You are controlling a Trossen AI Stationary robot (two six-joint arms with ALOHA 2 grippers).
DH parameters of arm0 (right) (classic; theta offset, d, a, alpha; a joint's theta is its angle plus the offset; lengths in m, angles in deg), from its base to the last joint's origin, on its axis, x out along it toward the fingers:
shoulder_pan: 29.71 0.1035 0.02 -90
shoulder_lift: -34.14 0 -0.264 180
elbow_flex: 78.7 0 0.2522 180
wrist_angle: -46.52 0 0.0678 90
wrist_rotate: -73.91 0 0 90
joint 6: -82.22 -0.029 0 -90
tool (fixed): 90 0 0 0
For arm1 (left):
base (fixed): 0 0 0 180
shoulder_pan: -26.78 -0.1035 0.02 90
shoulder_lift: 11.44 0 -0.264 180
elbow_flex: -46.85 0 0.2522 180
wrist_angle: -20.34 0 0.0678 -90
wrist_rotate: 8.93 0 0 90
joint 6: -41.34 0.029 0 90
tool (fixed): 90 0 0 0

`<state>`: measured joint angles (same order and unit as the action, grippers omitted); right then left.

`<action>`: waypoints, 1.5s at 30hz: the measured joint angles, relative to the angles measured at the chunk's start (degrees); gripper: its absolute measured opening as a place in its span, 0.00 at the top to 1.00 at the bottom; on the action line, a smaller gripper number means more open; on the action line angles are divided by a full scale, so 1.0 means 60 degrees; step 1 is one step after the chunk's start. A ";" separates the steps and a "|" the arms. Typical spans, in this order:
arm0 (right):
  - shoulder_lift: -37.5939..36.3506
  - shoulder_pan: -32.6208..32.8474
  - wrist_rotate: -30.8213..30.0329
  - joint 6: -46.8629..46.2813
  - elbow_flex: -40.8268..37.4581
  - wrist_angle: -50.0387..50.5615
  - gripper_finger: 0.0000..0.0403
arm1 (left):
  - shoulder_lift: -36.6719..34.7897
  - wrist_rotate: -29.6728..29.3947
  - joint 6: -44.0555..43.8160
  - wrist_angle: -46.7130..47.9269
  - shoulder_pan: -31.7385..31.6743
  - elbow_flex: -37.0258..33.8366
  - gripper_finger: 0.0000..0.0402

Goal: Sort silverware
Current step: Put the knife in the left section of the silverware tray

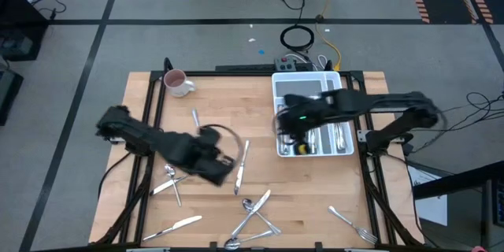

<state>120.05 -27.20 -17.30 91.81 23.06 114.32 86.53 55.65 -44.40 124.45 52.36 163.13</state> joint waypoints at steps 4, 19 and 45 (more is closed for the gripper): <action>0.1293 -0.0090 0.0956 0.1630 0.0000 -0.1307 0.85 | -0.0902 -0.0815 -0.0985 -0.0075 0.0948 -0.0197 0.97; 0.5523 -0.0025 0.1257 0.5770 0.1959 -0.1368 0.85 | -0.1207 -0.1521 -0.2445 -0.0045 0.2309 -0.0315 0.97; 0.7389 0.1004 -0.0907 0.9660 0.3527 -0.0148 0.85 | -0.1218 -0.1299 -0.2579 -0.0055 0.2304 -0.0397 0.97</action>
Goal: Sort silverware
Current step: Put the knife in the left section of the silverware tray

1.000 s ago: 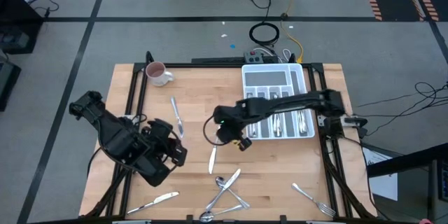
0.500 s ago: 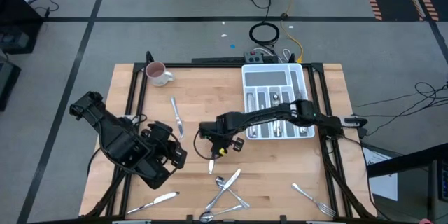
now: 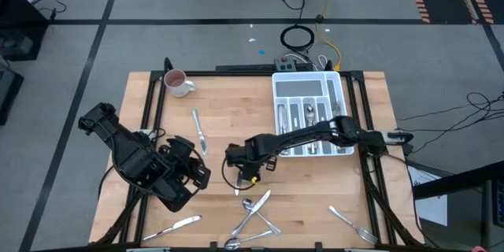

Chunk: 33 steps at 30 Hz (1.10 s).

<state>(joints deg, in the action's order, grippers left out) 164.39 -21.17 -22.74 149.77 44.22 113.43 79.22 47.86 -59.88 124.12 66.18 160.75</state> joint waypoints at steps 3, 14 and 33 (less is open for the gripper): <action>-0.0018 -0.0102 0.0601 -0.0111 0.0007 -0.0758 0.85 | 0.0000 -0.0003 -0.0012 0.0000 0.0004 0.0000 0.97; 0.0042 -0.0423 0.1788 -0.1180 0.0003 -0.1985 0.75 | 0.0000 -0.0204 -0.0001 0.0000 0.0004 0.0000 0.97; 0.0049 -0.0357 0.0359 -0.1819 -0.0015 -0.1057 0.37 | -0.0004 -0.0765 0.0530 0.0000 0.0004 0.0000 0.97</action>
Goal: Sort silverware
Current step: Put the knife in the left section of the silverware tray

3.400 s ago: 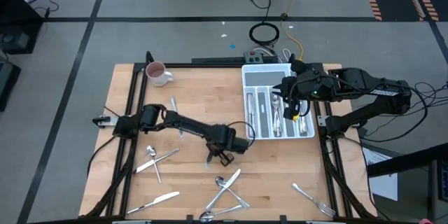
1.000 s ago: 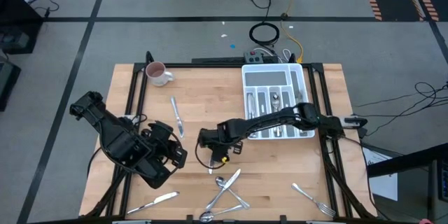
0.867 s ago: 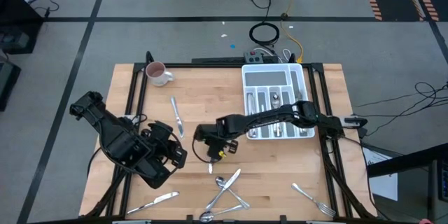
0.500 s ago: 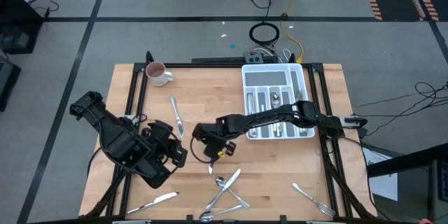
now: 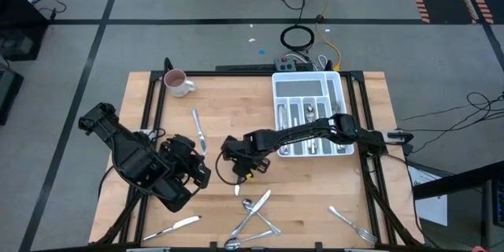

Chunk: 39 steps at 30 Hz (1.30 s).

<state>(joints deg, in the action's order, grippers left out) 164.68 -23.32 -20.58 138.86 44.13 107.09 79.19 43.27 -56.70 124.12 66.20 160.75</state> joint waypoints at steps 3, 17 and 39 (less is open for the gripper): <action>0.0000 0.0000 -0.0013 0.0272 0.0000 -0.0418 0.28 | 0.0000 0.0000 0.0000 0.0000 -0.0003 0.0000 0.97; 0.0747 -0.0280 0.0489 0.0686 0.0015 -0.0439 0.27 | 0.0000 0.0063 -0.0101 -0.0006 0.0022 -0.0179 0.97; 0.1661 -0.0645 0.2101 0.1700 0.0095 0.0359 0.76 | 0.0000 0.0590 -0.0614 -0.0012 0.0218 -0.0659 0.97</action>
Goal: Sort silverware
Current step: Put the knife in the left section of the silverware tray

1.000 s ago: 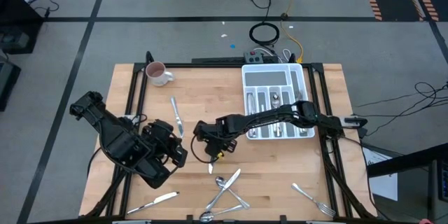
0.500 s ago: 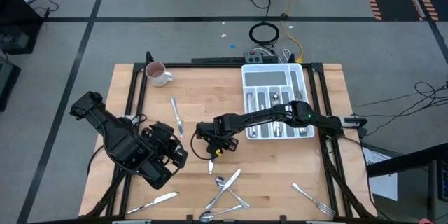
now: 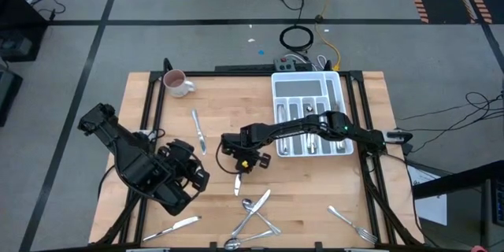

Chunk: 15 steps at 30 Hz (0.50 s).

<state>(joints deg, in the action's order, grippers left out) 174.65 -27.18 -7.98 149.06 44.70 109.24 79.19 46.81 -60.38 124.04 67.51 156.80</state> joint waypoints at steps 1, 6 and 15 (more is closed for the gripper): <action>0.0000 0.0000 0.0002 0.0014 0.0000 0.0033 0.80 | 0.0000 0.0000 -0.0001 -0.0003 0.0031 0.0000 0.97; 0.0000 0.0026 -0.0362 0.0018 0.0000 0.0150 0.97 | 0.0000 0.0000 -0.0001 -0.0010 0.0125 0.0000 0.97; -0.0208 0.0107 -0.0688 -0.0925 0.0057 0.0498 1.00 | 0.0000 -0.0046 0.0009 0.0001 0.0245 0.0000 0.97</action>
<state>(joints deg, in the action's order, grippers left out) 173.40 -26.54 -12.11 143.51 45.05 112.23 79.19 46.53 -60.33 124.05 68.98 156.80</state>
